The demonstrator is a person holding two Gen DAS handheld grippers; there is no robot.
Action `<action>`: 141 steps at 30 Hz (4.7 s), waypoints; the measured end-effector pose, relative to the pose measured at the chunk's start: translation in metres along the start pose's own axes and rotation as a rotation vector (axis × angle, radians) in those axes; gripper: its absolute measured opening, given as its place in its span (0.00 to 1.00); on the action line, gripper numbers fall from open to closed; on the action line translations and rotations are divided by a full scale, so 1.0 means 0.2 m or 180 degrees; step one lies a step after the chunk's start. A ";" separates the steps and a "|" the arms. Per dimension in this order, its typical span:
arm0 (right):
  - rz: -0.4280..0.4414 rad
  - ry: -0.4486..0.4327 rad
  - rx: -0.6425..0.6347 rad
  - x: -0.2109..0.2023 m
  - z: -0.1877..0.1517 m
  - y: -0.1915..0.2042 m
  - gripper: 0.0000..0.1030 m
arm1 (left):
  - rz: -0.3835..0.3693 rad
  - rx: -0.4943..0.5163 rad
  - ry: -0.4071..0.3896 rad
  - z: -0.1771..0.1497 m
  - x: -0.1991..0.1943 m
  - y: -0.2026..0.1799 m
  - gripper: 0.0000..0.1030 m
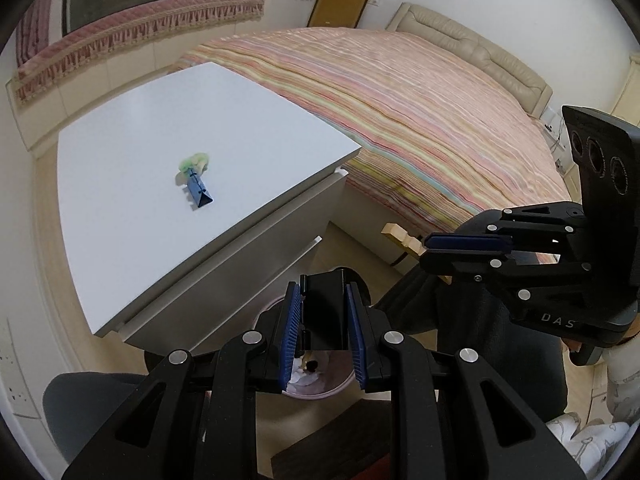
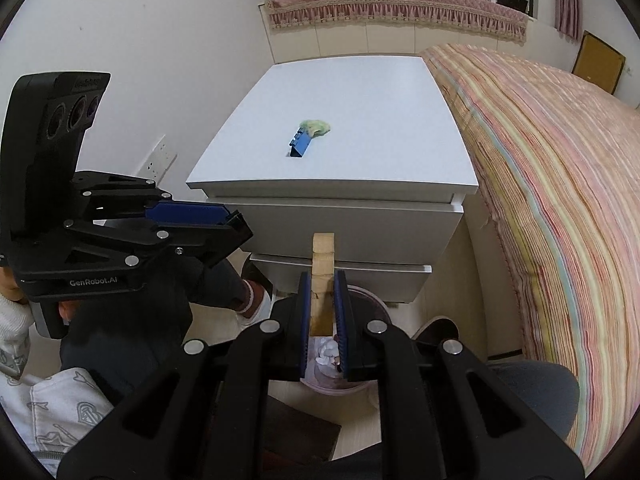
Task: Collect trash
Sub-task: 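Hold both grippers over the pink wastebasket and open them, then grasp the green sponge with the left gripper while the right grasps the blue clip, then carry the green sponge and blue clip over the pink wastebasket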
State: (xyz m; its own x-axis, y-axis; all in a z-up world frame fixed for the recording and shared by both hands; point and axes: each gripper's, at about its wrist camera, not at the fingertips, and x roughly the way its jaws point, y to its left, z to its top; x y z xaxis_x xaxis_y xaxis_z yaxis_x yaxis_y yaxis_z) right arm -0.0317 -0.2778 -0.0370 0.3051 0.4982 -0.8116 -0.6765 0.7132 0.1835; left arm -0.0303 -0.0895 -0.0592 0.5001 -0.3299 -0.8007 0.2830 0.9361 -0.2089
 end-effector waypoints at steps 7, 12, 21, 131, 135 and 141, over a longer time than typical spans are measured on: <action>-0.0046 -0.0065 0.0028 0.01 -0.02 -0.02 0.86 | 0.0144 -0.0103 -0.0065 -0.01 0.01 0.04 0.81; -0.0061 -0.0066 0.0074 0.02 0.00 -0.03 0.92 | 0.0237 -0.0244 -0.0101 -0.01 -0.01 0.09 0.90; -0.0049 -0.0020 0.0070 0.04 0.02 -0.01 0.95 | 0.0334 -0.0356 -0.0140 -0.01 -0.06 0.15 0.92; -0.0051 -0.0228 -0.0042 0.00 0.22 0.00 0.06 | -0.0048 -0.0138 -0.0104 0.16 -0.03 0.09 0.10; -0.0025 -0.0155 -0.0028 0.00 0.14 0.00 0.06 | -0.0038 -0.0099 -0.0066 0.10 -0.01 0.05 0.10; 0.0012 -0.0067 0.0011 0.01 0.06 0.00 0.06 | -0.0046 -0.0089 0.0027 0.03 0.02 0.02 0.10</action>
State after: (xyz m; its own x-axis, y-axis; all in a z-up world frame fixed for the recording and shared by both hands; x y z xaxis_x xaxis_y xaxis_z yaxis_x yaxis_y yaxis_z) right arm -0.0232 -0.2712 -0.0332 0.3165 0.5112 -0.7990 -0.6753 0.7130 0.1887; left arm -0.0225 -0.0880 -0.0596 0.4892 -0.3425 -0.8021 0.2670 0.9343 -0.2361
